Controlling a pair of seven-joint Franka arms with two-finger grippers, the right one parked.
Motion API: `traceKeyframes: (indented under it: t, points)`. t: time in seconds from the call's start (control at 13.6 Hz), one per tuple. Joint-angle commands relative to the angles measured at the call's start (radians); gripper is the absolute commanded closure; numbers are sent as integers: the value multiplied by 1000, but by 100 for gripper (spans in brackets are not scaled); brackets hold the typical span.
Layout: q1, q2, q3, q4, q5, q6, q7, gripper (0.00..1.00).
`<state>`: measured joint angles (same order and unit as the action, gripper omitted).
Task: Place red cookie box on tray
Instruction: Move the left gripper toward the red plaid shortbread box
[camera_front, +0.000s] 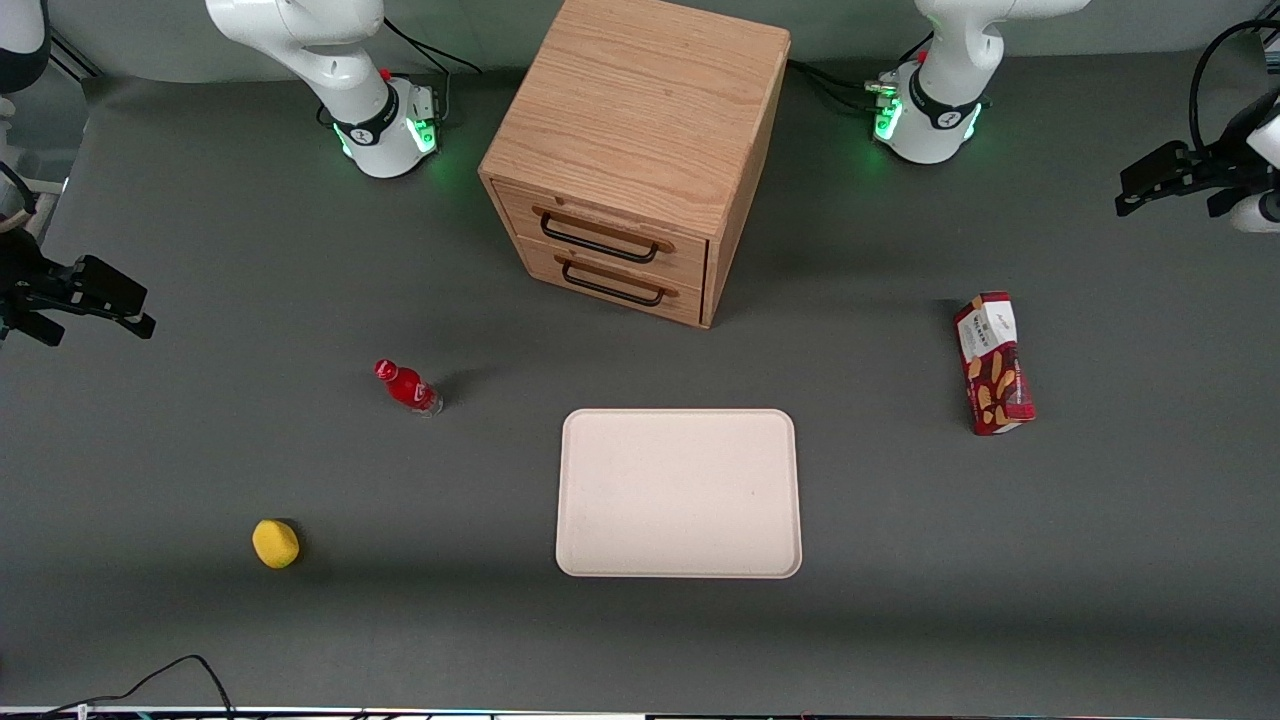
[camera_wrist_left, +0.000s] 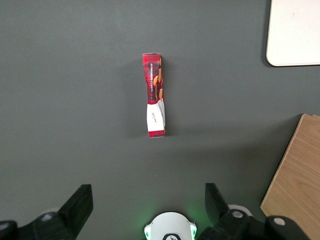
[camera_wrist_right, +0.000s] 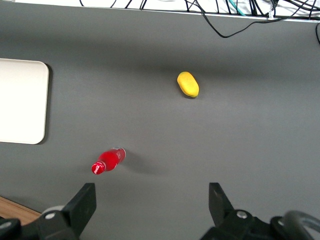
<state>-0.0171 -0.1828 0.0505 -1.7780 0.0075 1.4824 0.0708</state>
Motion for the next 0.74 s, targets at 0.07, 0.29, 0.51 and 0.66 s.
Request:
traceKeyframes:
  t: [0.07, 0.29, 0.51, 0.66]
  points:
    - [-21, 52, 9, 83, 3, -62, 10, 0]
    - [-18, 103, 20, 85, 5, 5, -3, 0]
    - [-17, 285, 23, 78, 3, 161, 10, 0]
    - [-17, 392, 23, 72, 3, 235, 12, 0]
